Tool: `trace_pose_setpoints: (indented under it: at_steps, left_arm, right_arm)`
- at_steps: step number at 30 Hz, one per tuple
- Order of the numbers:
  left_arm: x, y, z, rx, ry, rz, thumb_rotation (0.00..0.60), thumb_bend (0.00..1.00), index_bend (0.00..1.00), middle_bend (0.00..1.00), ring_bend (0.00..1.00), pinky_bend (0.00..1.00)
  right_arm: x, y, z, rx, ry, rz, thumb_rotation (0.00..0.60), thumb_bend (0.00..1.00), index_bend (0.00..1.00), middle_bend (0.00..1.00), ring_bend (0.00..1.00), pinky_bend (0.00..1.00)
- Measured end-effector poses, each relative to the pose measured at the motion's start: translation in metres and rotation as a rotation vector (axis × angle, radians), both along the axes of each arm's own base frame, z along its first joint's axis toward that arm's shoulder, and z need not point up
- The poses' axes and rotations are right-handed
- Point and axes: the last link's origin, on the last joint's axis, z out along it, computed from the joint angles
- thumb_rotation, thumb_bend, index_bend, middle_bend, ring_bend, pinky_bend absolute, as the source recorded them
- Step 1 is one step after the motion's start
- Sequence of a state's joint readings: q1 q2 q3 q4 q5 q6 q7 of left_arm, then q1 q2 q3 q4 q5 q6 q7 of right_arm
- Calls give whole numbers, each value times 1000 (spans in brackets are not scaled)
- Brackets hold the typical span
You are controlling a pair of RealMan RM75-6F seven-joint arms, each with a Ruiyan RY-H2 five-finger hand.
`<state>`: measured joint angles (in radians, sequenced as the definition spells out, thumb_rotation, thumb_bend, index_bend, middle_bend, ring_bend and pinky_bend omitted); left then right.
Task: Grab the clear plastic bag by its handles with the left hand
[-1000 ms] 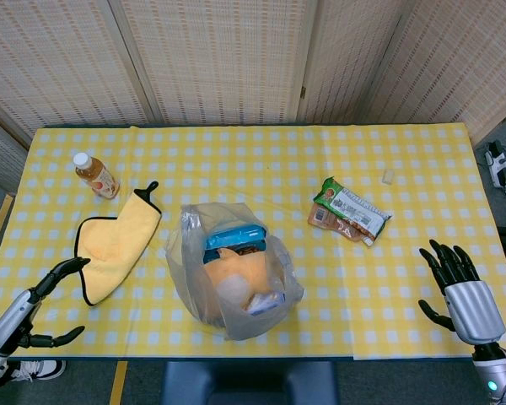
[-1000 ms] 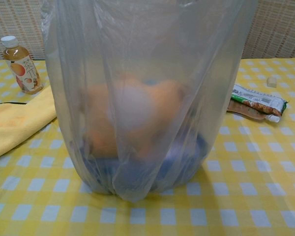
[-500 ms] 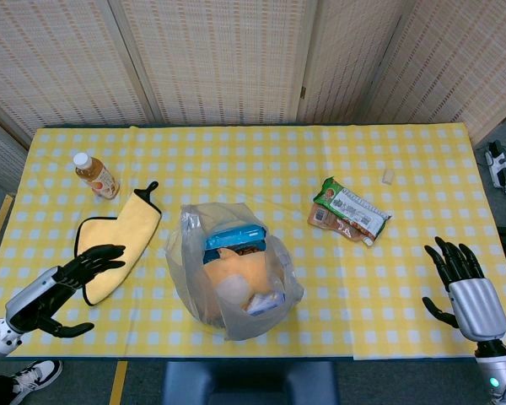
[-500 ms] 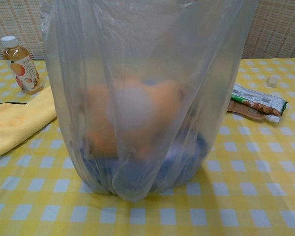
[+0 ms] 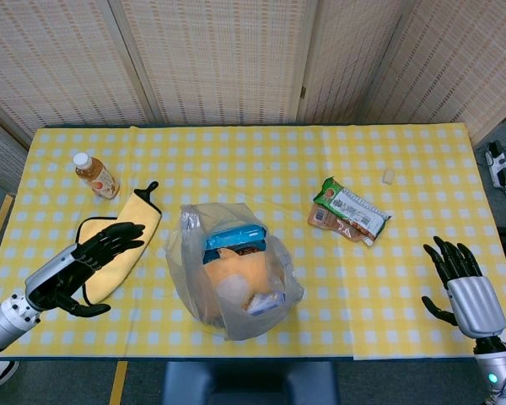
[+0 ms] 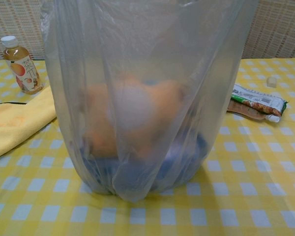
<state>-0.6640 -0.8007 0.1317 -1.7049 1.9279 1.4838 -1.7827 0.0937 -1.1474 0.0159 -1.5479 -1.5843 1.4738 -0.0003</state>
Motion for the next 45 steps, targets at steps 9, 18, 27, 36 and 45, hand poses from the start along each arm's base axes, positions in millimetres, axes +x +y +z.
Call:
trace_pose_setpoints:
  at_steps: [9,18,27,36,45]
  left_arm:
    - [17,12,-8,-63,-45,-12,600,245,53,54,0,107]
    - [36,16,-31,-138,-73,-67,600,244,56,49,0,117]
    - [51,17,-51,-200,-45,-146,600,243,67,50,9,130]
    - [64,20,-72,-269,2,-242,600,241,91,61,25,146]
    - [86,22,-84,-336,-1,-308,600,232,89,67,47,164]
  right_arm:
    - [-1,-1,-1,5,12,-7,600,285,0,0,0,0]
    - [-2,0,2,3,7,-10,600,284,0,0,0,0]
    - [-3,3,4,11,-4,-13,600,284,0,0,0,0]
    - [-4,4,6,20,-14,-12,600,285,0,0,0,0]
    - [-4,4,4,30,-23,-8,600,285,0,0,0,0]
